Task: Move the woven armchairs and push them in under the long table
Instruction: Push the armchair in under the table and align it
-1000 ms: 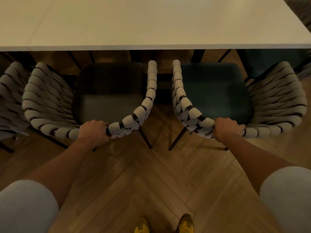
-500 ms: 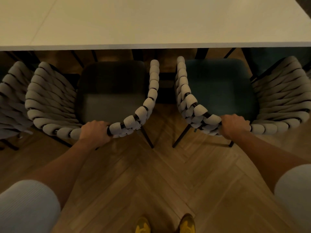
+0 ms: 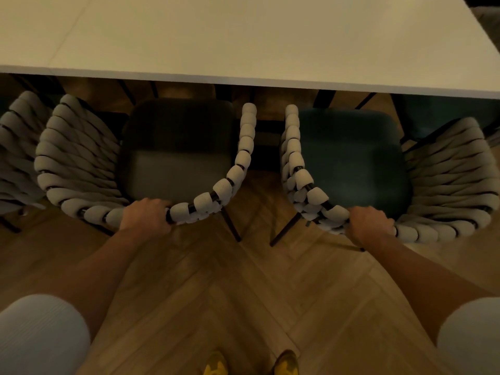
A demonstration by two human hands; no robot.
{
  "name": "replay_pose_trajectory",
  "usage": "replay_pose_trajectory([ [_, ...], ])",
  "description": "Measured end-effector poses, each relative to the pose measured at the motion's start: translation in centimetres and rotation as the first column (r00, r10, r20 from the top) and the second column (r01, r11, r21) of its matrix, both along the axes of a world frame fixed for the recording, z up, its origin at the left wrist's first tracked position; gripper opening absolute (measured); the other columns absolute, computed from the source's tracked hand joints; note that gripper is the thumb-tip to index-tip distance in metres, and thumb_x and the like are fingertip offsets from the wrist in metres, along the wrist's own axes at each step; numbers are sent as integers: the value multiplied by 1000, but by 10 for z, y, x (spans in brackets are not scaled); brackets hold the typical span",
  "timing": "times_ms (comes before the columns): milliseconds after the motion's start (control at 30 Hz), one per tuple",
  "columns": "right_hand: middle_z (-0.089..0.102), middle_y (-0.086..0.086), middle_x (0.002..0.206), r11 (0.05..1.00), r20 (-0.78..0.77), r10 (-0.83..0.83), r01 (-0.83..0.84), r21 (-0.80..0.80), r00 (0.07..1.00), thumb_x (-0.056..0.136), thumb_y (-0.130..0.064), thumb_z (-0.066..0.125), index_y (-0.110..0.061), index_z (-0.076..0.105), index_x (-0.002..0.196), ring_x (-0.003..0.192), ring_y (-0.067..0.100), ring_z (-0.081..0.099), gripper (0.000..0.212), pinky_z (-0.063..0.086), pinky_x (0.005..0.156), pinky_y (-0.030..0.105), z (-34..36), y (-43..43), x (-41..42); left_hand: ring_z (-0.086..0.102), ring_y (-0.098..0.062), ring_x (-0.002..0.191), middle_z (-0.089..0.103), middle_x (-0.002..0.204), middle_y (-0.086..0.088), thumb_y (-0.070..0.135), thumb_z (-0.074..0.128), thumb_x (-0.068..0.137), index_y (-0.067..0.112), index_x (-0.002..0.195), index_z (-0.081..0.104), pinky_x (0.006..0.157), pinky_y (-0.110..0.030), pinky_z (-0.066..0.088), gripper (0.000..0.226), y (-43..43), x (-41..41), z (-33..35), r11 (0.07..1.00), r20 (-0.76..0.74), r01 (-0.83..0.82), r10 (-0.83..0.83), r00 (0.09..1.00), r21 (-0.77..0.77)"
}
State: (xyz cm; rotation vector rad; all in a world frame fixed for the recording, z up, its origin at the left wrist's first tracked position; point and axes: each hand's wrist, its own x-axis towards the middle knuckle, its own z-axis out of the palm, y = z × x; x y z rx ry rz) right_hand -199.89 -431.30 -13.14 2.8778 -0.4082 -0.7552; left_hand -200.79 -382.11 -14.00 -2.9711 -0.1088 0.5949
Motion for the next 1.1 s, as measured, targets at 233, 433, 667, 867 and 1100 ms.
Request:
replay_pose_trajectory([
  [233, 54, -1, 86, 999, 20, 42, -42, 3, 999, 96, -42, 64, -25, 59, 104, 82, 22, 51, 19, 46, 103, 56, -3, -3, -3, 61, -16, 79, 64, 85, 9, 62, 64, 83, 37, 112, 62, 80, -35, 48, 38, 1, -7, -3, 999, 55, 19, -21, 998, 41],
  [433, 55, 8, 129, 1000, 55, 6, -8, 24, 998, 88, -52, 68, -25, 48, 133, 123, 33, 53, 56, 35, 110, 55, 3, 9, -18, 52, -25, 127, 61, 135, 1, 71, 61, 82, 32, 141, 45, 122, -51, 22, 73, 13, -33, -1, 986, 124, -29, 49, 991, -163],
  [667, 19, 15, 166, 982, 27, -90, 84, 169, 996, 90, -65, 58, -9, 13, 159, 153, 38, 17, 100, 24, 122, 56, 39, 42, -63, 8, -29, 156, 11, 170, -1, 55, 62, 92, 29, 162, 13, 125, -51, 18, 90, 35, -88, 66, 957, -22, -22, 17, 1000, -291],
  [867, 65, 14, 126, 929, -31, -100, 104, 354, 995, 78, -56, 59, -14, 59, 133, 116, 37, 61, 69, 51, 99, 52, 69, 61, -83, 26, -28, 151, 26, 165, -4, 54, 59, 94, 25, 160, 19, 119, -51, 31, 82, 39, -136, 130, 938, -161, -110, 59, 985, -327],
  [1100, 60, 7, 113, 905, -38, 68, -45, 424, 997, 103, -34, 54, -15, 57, 115, 99, 22, 58, 23, 42, 73, 29, 171, 113, -160, 37, -25, 146, 38, 160, 0, 56, 58, 94, 27, 156, 33, 116, -51, 37, 73, 11, -174, 179, 921, -253, -93, -7, 967, -379],
])
